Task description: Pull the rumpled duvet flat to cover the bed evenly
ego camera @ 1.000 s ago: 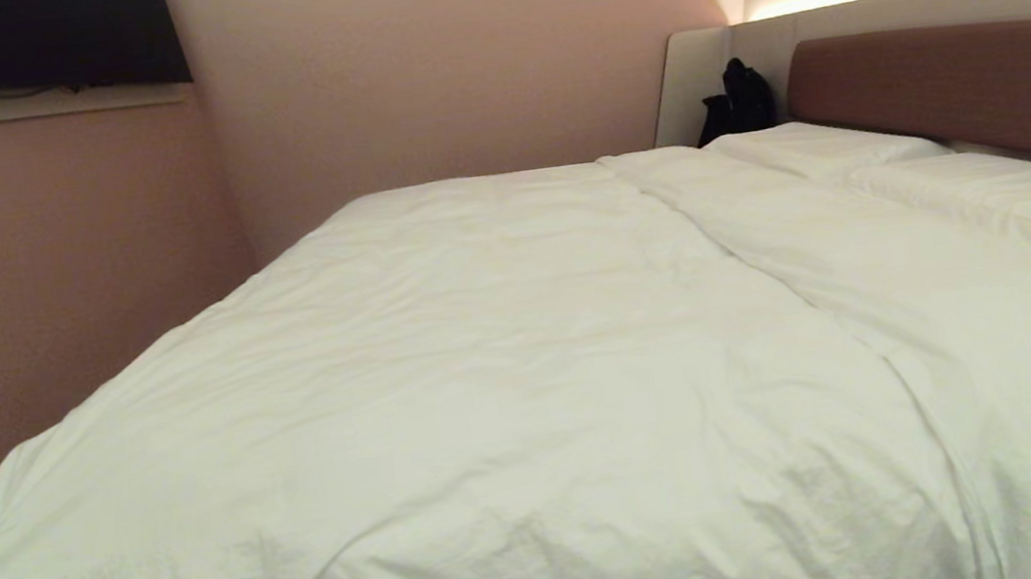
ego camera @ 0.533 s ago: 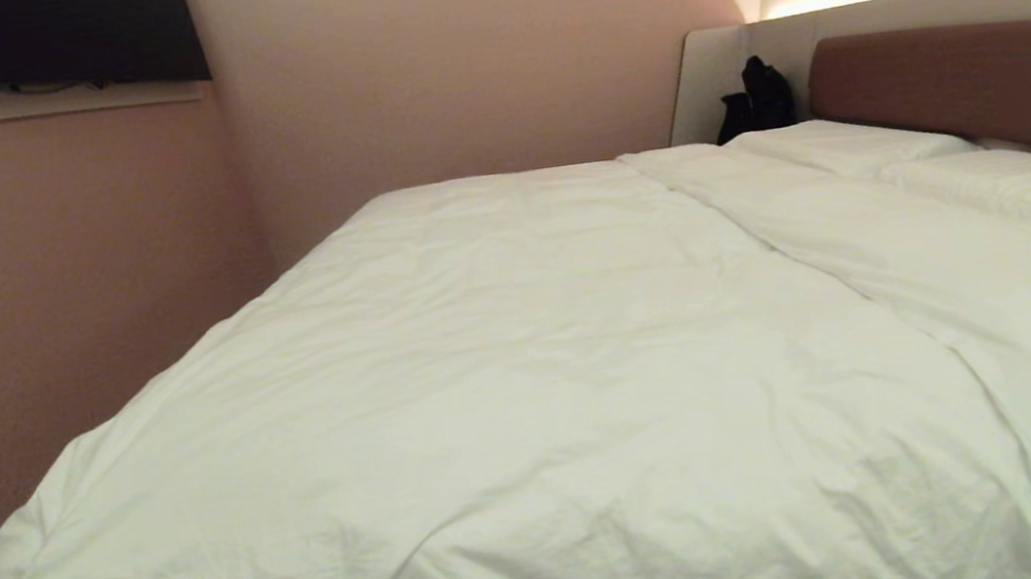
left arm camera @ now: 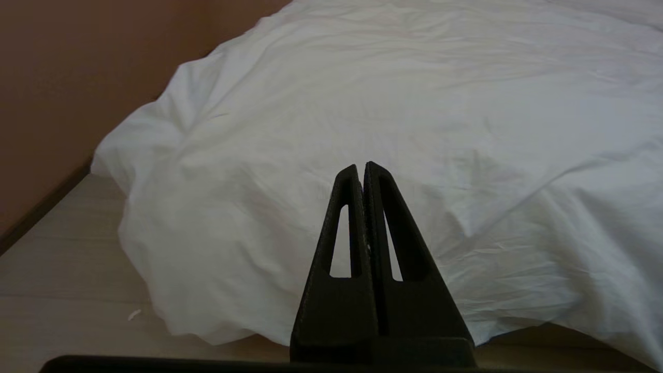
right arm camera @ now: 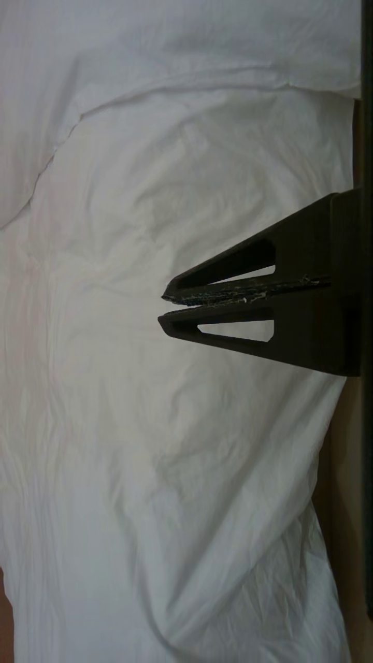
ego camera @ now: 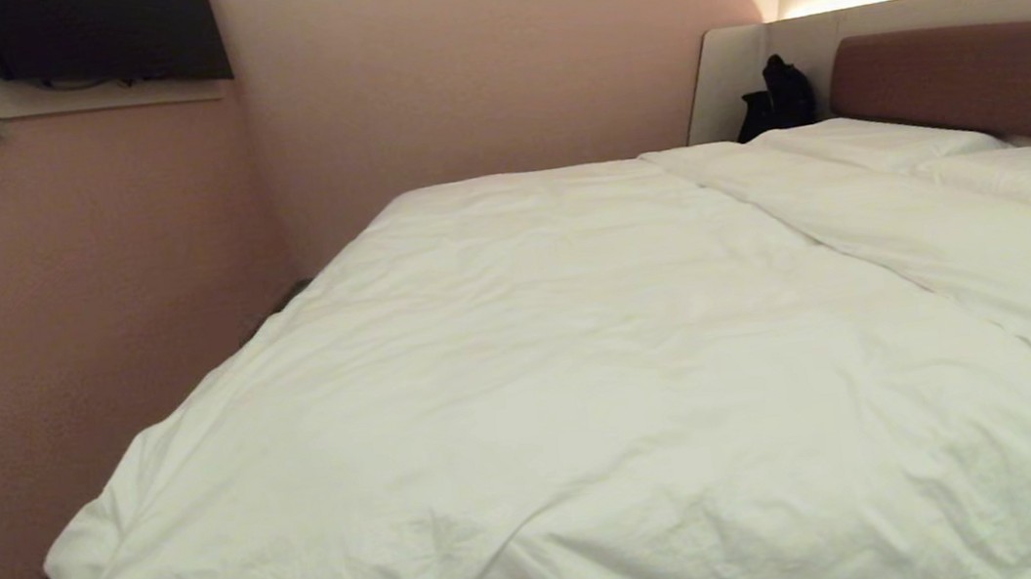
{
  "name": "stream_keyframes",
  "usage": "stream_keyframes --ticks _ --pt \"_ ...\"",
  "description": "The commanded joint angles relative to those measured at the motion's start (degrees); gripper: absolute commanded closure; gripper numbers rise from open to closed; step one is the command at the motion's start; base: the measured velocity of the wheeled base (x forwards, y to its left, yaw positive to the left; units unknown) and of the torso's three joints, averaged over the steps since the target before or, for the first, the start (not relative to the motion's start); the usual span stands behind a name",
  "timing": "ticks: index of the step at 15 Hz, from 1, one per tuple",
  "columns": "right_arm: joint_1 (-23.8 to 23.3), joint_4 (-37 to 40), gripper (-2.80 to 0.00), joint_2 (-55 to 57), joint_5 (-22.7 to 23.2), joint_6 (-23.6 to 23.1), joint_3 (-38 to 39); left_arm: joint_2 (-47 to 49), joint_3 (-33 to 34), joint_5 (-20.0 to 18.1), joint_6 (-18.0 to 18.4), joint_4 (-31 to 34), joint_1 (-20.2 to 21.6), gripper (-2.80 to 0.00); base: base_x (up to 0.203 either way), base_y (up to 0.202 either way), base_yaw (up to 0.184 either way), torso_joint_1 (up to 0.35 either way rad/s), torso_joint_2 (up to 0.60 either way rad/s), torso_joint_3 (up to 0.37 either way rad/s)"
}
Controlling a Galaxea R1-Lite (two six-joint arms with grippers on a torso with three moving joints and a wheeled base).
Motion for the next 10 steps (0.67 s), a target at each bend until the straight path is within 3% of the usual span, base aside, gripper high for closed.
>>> stream_keyframes --ticks 1,10 --pt "0.0 0.0 0.0 0.0 0.0 0.0 0.0 0.0 0.0 0.0 -0.1 0.0 0.0 0.0 0.0 0.195 0.001 0.007 0.0 0.007" --pt "0.1 0.0 0.0 0.0 0.0 0.0 0.0 0.0 0.0 0.0 -0.1 0.0 0.0 0.0 0.0 0.197 -0.001 0.004 0.0 0.002"
